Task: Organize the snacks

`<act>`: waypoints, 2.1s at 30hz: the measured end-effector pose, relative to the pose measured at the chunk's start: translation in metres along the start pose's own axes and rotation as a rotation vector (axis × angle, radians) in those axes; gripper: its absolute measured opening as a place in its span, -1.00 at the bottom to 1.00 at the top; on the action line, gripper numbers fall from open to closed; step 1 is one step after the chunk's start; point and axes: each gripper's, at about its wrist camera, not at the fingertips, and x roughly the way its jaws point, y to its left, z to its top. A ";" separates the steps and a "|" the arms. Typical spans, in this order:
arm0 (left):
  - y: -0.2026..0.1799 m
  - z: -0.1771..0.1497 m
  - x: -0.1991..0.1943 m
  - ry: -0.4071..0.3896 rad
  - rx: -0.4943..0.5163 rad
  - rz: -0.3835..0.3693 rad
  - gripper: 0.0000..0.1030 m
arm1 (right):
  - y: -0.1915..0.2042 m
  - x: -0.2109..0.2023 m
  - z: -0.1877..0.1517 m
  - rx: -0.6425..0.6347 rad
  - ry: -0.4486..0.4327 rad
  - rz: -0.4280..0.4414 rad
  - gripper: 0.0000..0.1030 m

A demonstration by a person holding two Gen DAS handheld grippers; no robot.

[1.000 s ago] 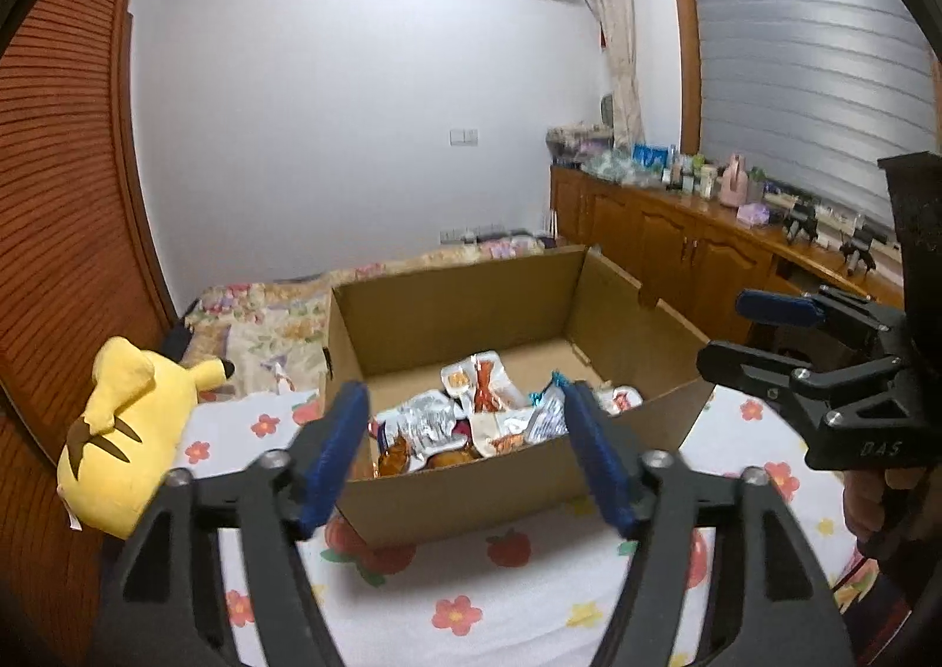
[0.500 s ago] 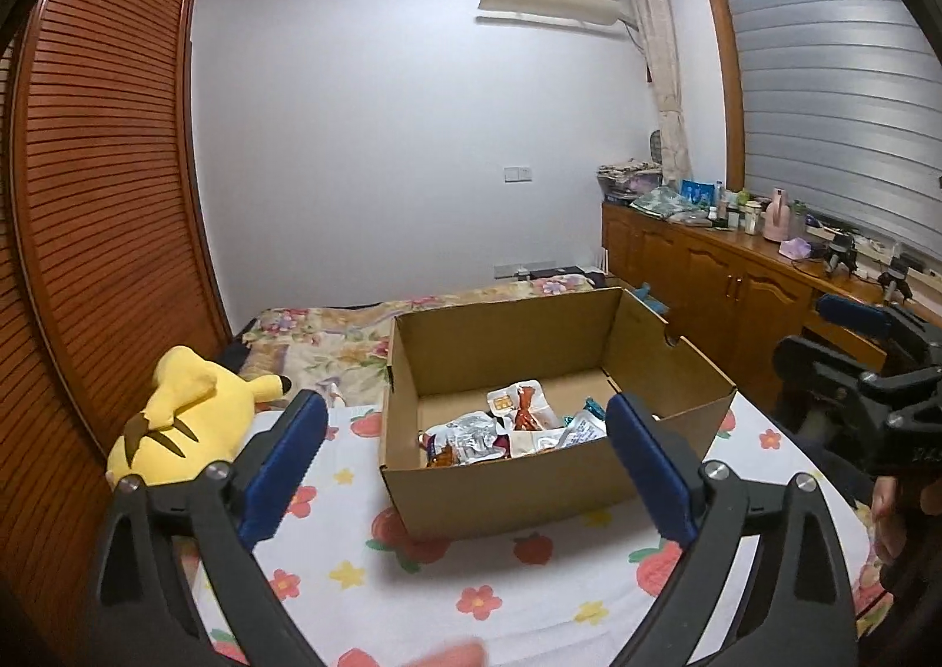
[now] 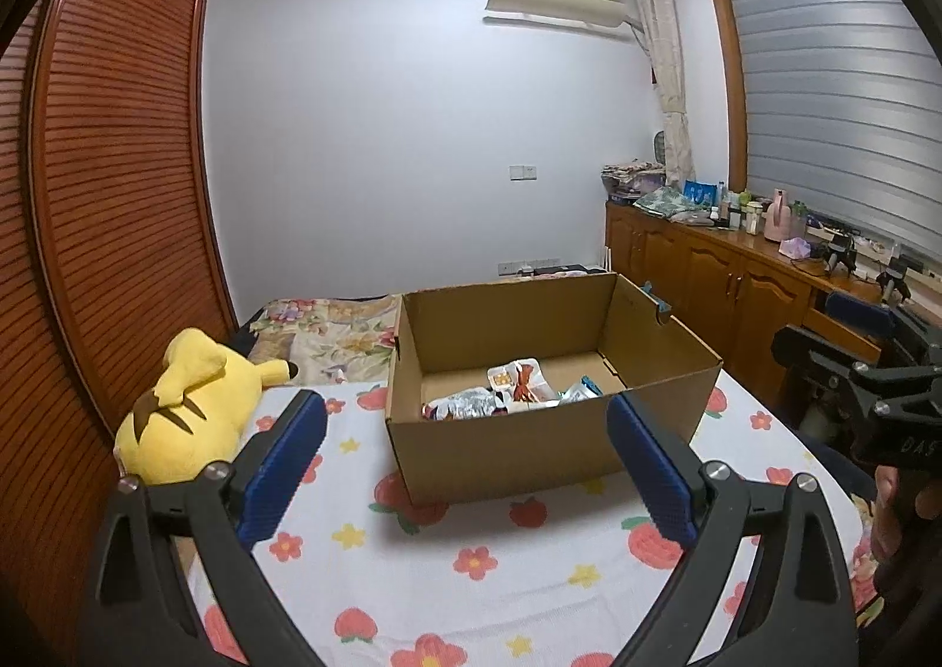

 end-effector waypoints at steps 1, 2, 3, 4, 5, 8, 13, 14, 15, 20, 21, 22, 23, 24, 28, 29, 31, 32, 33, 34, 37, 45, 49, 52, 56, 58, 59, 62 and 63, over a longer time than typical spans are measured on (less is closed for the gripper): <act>0.000 -0.002 -0.002 0.002 -0.005 -0.004 0.88 | 0.000 0.000 -0.002 0.000 0.003 0.003 1.00; 0.001 -0.005 -0.003 0.005 -0.010 -0.006 0.88 | 0.001 -0.001 -0.003 -0.002 0.005 0.004 1.00; 0.000 -0.007 -0.004 0.007 -0.011 -0.004 0.88 | 0.003 -0.002 -0.005 -0.004 0.004 -0.002 1.00; 0.000 -0.010 -0.005 0.009 -0.011 0.000 0.88 | 0.003 -0.004 -0.007 -0.005 0.001 -0.006 1.00; 0.001 -0.012 -0.006 0.010 -0.009 0.005 0.88 | 0.004 -0.006 -0.009 -0.004 -0.001 -0.010 1.00; 0.002 -0.016 -0.008 0.013 -0.010 0.016 0.88 | 0.003 -0.009 -0.016 0.011 0.005 -0.014 1.00; 0.004 -0.023 -0.011 0.019 -0.015 0.018 0.88 | 0.004 -0.012 -0.025 0.022 0.021 -0.018 1.00; 0.005 -0.023 -0.011 0.020 -0.017 0.018 0.88 | 0.004 -0.012 -0.026 0.024 0.023 -0.019 1.00; 0.005 -0.024 -0.011 0.021 -0.020 0.018 0.88 | 0.003 -0.013 -0.028 0.025 0.024 -0.020 1.00; 0.005 -0.027 -0.011 0.027 -0.023 0.019 0.88 | 0.004 -0.013 -0.032 0.025 0.033 -0.022 1.00; 0.005 -0.027 -0.011 0.027 -0.023 0.020 0.88 | 0.004 -0.012 -0.032 0.026 0.034 -0.022 1.00; 0.005 -0.027 -0.011 0.028 -0.023 0.019 0.88 | 0.004 -0.012 -0.032 0.025 0.033 -0.023 1.00; 0.005 -0.027 -0.011 0.028 -0.023 0.019 0.88 | 0.004 -0.013 -0.032 0.026 0.033 -0.022 1.00; 0.005 -0.027 -0.011 0.028 -0.023 0.019 0.88 | 0.004 -0.013 -0.032 0.026 0.033 -0.022 1.00; 0.005 -0.027 -0.011 0.026 -0.022 0.020 0.88 | 0.004 -0.013 -0.033 0.027 0.034 -0.023 1.00; 0.005 -0.027 -0.011 0.026 -0.021 0.020 0.88 | 0.003 -0.013 -0.033 0.026 0.034 -0.023 1.00; 0.005 -0.027 -0.011 0.024 -0.022 0.019 0.88 | 0.003 -0.013 -0.033 0.027 0.034 -0.024 1.00; 0.005 -0.028 -0.012 0.023 -0.022 0.017 0.88 | 0.003 -0.013 -0.033 0.027 0.033 -0.024 1.00; 0.005 -0.028 -0.012 0.022 -0.022 0.018 0.88 | 0.003 -0.013 -0.033 0.028 0.033 -0.024 1.00; 0.004 -0.028 -0.013 0.022 -0.021 0.018 0.88 | 0.003 -0.013 -0.033 0.027 0.033 -0.023 1.00; 0.003 -0.029 -0.015 0.019 -0.019 0.019 0.88 | 0.002 -0.014 -0.035 0.028 0.029 -0.027 1.00; 0.003 -0.029 -0.017 0.020 -0.021 0.018 0.88 | 0.002 -0.013 -0.036 0.031 0.029 -0.027 1.00; 0.003 -0.028 -0.017 0.020 -0.021 0.018 0.88 | 0.002 -0.014 -0.036 0.032 0.029 -0.027 1.00; 0.002 -0.029 -0.019 0.020 -0.020 0.016 0.88 | 0.002 -0.014 -0.036 0.032 0.029 -0.027 1.00; 0.001 -0.030 -0.021 0.019 -0.019 0.018 0.88 | 0.002 -0.014 -0.036 0.034 0.029 -0.027 1.00; 0.001 -0.030 -0.021 0.019 -0.018 0.019 0.88 | 0.002 -0.014 -0.037 0.033 0.029 -0.029 1.00; 0.001 -0.030 -0.022 0.019 -0.018 0.019 0.88 | 0.002 -0.014 -0.036 0.034 0.028 -0.028 1.00; 0.001 -0.030 -0.021 0.019 -0.019 0.018 0.88 | 0.002 -0.014 -0.037 0.033 0.028 -0.029 1.00; 0.002 -0.030 -0.020 0.020 -0.019 0.018 0.88 | 0.001 -0.014 -0.037 0.033 0.028 -0.030 1.00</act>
